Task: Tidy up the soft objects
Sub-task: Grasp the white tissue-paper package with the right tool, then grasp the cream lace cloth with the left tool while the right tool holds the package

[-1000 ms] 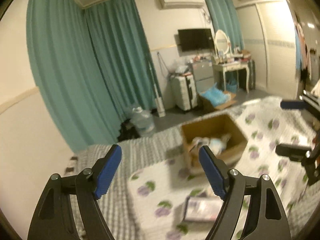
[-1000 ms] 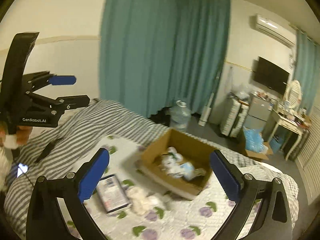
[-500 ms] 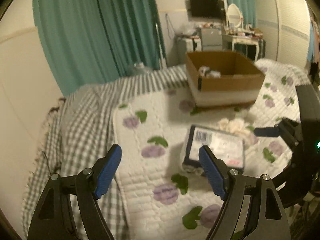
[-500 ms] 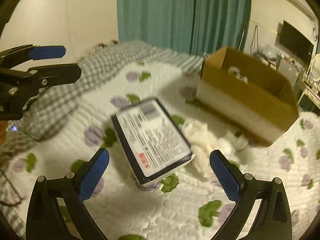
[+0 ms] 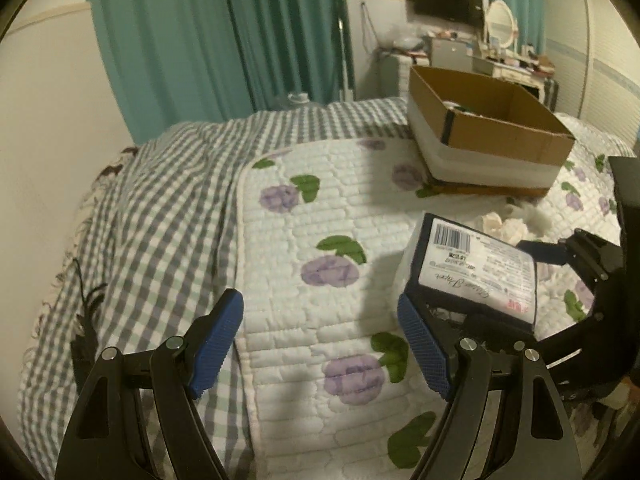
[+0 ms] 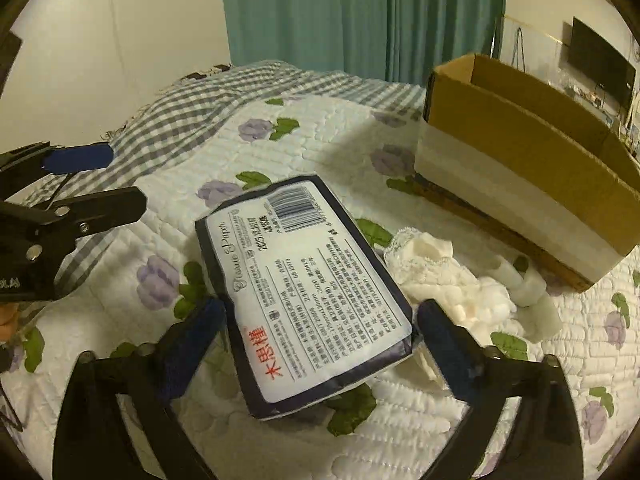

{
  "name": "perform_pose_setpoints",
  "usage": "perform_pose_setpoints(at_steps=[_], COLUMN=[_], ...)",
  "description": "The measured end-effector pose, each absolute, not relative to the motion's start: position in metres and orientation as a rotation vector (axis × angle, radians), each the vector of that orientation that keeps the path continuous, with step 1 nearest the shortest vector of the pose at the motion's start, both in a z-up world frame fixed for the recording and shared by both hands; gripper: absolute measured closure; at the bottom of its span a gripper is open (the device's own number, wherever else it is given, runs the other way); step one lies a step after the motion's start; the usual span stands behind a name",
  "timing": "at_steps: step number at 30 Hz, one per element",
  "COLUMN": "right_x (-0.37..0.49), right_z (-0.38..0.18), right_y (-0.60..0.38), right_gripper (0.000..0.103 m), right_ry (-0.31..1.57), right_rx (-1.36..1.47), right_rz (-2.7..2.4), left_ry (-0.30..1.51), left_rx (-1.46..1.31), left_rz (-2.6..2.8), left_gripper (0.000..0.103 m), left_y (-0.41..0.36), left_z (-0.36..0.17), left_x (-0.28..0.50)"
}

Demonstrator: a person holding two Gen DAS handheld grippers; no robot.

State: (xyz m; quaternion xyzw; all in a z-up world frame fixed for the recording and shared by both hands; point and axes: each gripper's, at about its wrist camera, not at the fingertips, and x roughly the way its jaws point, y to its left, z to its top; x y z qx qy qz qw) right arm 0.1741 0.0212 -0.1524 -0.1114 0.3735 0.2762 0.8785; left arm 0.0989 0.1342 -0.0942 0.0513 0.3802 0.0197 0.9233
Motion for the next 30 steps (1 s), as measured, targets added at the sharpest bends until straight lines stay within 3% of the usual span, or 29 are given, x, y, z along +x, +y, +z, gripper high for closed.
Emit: perform_pose_setpoints(at_steps=[5, 10, 22, 30], right_x=[0.165, 0.153, 0.121, 0.117], right_z=[-0.144, -0.134, -0.068, -0.049], right_y=[0.017, 0.011, -0.056, -0.123], right_gripper=[0.027, 0.036, 0.039, 0.039], right_ry=[0.751, 0.727, 0.580, 0.532], right_rx=[-0.225, -0.211, -0.080, -0.090], right_rz=[0.559, 0.563, 0.532, 0.329], left_ry=[0.762, 0.756, 0.687, 0.718], left_rx=[0.118, 0.106, 0.129, 0.113], left_rz=[0.064, 0.087, 0.033, -0.011], left_gripper=[0.022, 0.022, 0.022, 0.022], left_y=[0.129, 0.123, 0.066, 0.032], left_z=[-0.081, -0.066, -0.032, -0.053], left_x=[0.091, 0.084, 0.070, 0.088])
